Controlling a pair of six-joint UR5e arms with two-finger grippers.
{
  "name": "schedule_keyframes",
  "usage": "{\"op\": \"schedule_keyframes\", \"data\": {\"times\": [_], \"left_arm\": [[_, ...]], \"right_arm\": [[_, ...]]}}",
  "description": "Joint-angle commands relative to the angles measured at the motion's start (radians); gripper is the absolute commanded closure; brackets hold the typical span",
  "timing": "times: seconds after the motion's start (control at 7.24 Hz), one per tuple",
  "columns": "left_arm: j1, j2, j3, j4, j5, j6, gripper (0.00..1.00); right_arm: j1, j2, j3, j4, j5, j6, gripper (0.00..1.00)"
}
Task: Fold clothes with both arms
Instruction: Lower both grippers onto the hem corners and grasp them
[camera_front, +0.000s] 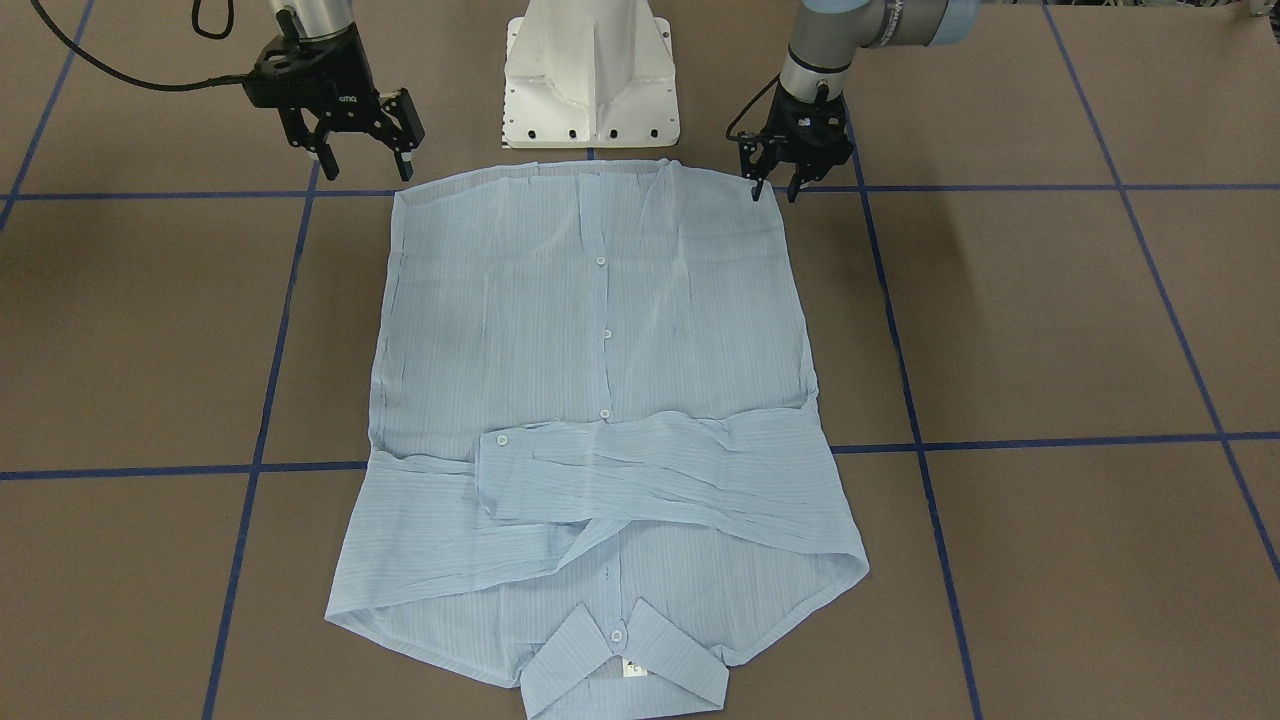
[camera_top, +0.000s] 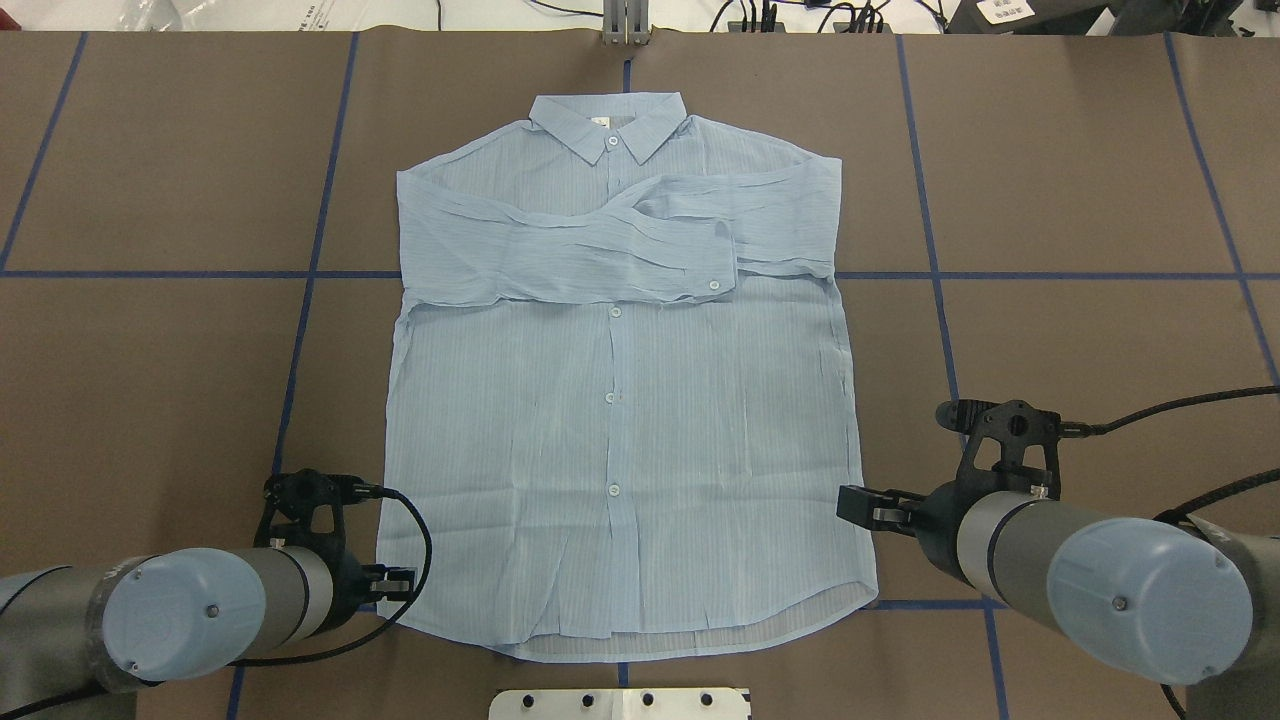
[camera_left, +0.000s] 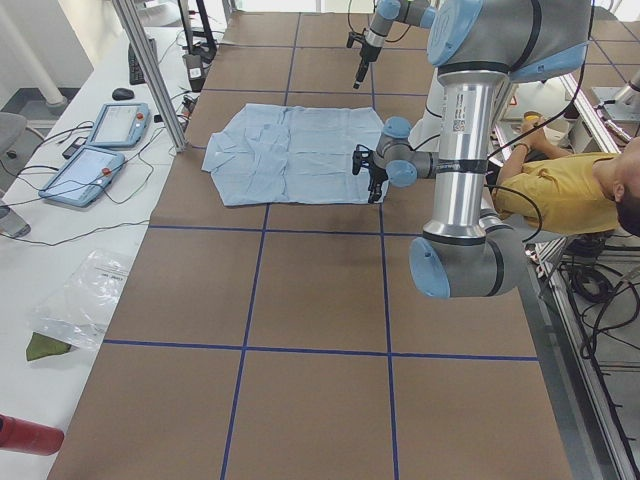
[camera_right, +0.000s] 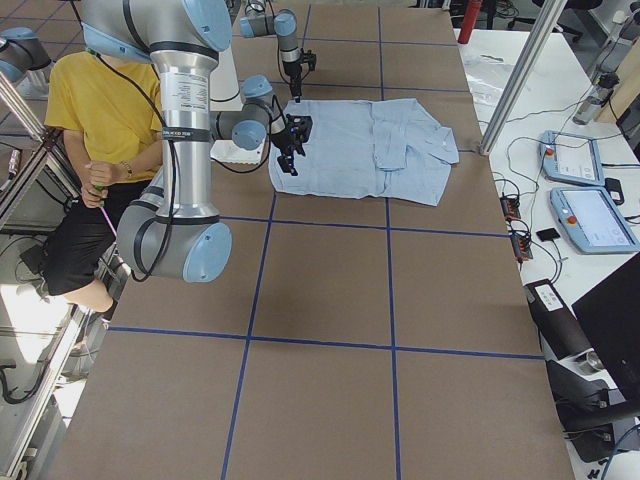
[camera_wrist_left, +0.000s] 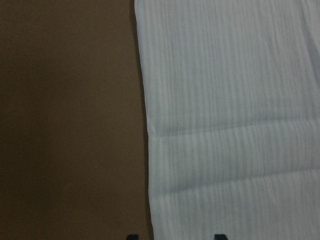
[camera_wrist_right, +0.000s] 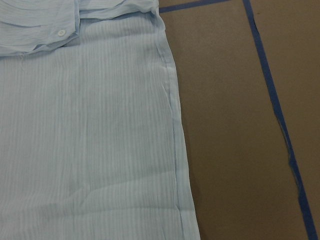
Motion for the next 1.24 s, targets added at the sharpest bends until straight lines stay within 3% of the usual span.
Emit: {"op": "schedule_keyframes", "data": {"times": [0.0, 0.41, 0.69, 0.83, 0.97, 1.1], "left_arm": [[0.017, -0.002, -0.001, 0.024, 0.000, -0.003, 0.44], [0.037, -0.005, 0.001, 0.025, -0.002, -0.003, 0.59], [0.046, -0.006, 0.001, 0.030, 0.000, -0.003, 0.75], [0.046, -0.006, 0.002, 0.030, 0.000, -0.003, 0.93], [0.046, -0.006, 0.001, 0.030, 0.000, -0.003, 1.00], [0.046, -0.008, -0.001, 0.030, 0.002, -0.003, 1.00]], "right_arm": [[0.000, 0.000, -0.001, 0.000, 0.001, 0.000, 0.00], [0.000, 0.000, -0.001, 0.000, 0.001, 0.000, 0.00], [-0.002, -0.002, -0.002, 0.002, 0.001, 0.000, 0.00], [-0.002, -0.002, -0.004, 0.002, 0.001, 0.000, 0.00], [-0.003, -0.002, -0.007, 0.002, 0.001, 0.000, 0.00], [-0.005, -0.003, -0.007, 0.003, 0.003, 0.000, 0.00]]}}
